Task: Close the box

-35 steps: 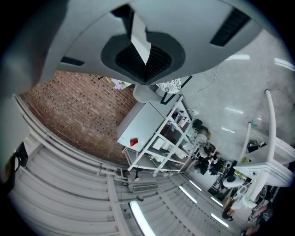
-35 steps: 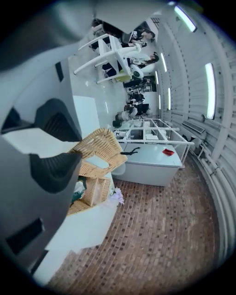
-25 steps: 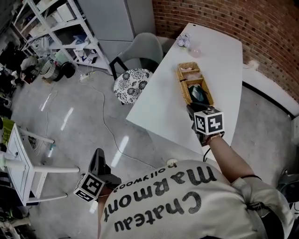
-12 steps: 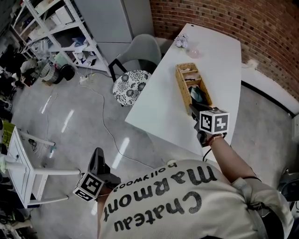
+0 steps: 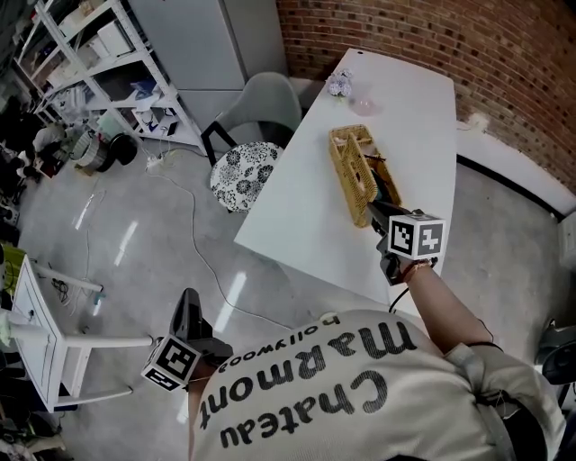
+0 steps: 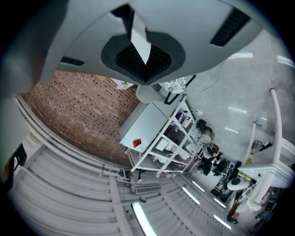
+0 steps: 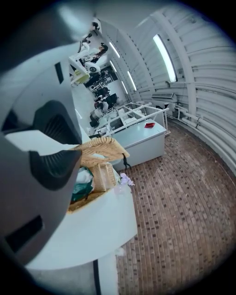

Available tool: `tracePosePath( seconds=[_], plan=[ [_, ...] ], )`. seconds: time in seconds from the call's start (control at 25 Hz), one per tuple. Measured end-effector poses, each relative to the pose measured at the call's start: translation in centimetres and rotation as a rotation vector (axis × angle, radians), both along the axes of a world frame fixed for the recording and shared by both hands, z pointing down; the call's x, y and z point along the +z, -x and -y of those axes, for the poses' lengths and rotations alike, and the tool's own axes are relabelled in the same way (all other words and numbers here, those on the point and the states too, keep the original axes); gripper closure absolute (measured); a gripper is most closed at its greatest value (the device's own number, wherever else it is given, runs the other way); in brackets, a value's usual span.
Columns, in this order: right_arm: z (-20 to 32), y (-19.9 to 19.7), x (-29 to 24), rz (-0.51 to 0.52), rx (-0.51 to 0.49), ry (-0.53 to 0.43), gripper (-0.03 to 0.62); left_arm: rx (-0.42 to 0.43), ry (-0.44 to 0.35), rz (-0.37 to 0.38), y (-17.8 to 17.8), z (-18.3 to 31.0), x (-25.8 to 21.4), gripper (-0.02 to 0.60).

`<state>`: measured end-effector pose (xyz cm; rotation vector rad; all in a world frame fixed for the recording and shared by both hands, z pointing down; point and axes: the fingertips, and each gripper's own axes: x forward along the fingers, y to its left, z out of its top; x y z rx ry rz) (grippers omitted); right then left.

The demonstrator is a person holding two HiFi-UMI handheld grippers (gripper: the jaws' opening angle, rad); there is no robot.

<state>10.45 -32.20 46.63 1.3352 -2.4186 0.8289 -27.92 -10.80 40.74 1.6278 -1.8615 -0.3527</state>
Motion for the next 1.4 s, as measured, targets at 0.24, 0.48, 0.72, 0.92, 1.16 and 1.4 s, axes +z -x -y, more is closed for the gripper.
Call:
tracePosePath(
  seconds=[0.24,0.48,0.72,0.92,1.16,1.4],
  plan=[
    [0.3,-0.7,0.2,0.007,0.019,0.002,0.556,0.02,-0.002,-0.017,-0.4,0.7,0.0,0.58],
    [0.7,-2.0,0.7,0.017,0.059,0.019,0.559,0.027,0.0,-0.019,-0.4,1.2,0.0,0.58],
    [1.0,-2.6,1.0,0.074,0.105,0.059,0.557,0.037,0.005,-0.02,-0.4,1.6,0.2,0.58],
    [1.0,-3.3,1.3,0.132,0.159,0.1,0.556,0.056,0.009,-0.027,-0.8,2.0,0.2,0.58],
    [1.0,-3.8,1.8,0.171,0.198,0.126,0.553,0.055,0.015,-0.027,-0.6,1.9,0.5,0.58],
    [1.3,-4.2,2.3,0.2,0.229,0.149,0.549,0.056,0.016,-0.026,-0.6,2.0,0.4,0.58]
  ],
)
